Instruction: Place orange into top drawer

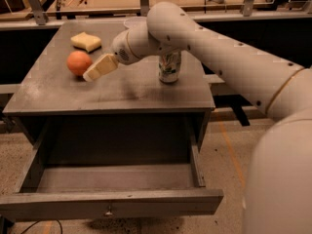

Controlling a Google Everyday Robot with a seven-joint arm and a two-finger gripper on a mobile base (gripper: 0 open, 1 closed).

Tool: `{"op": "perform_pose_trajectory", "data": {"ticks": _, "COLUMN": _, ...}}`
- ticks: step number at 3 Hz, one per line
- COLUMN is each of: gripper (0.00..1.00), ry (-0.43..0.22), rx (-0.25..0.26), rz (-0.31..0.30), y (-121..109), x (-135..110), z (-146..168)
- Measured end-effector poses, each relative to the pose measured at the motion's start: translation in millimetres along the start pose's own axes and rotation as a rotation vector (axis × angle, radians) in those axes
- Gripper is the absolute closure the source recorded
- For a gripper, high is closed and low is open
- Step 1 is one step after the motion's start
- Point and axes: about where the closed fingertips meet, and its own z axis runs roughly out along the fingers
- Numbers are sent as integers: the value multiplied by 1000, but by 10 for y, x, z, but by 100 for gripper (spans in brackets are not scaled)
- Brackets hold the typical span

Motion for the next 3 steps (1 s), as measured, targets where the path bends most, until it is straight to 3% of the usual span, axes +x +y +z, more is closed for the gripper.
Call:
{"op": "perform_pose_trajectory", "data": {"ticks": 1, "gripper": 0, "ry": -27, "rx": -14, "rz": -6, "y": -171, "x": -139, "z": 351}}
{"op": "perform_pose_trajectory", "data": {"ticks": 2, "gripper": 0, "ry": -34, "rx": -34, "rz": 10, "y": -205, "x": -196, "z": 649}}
{"op": "perform_pose_trajectory", "data": {"ticks": 3, "gripper": 19, "ry": -17, "rx": -62, "rz": 21, "y": -129, "x": -157, "z": 868}}
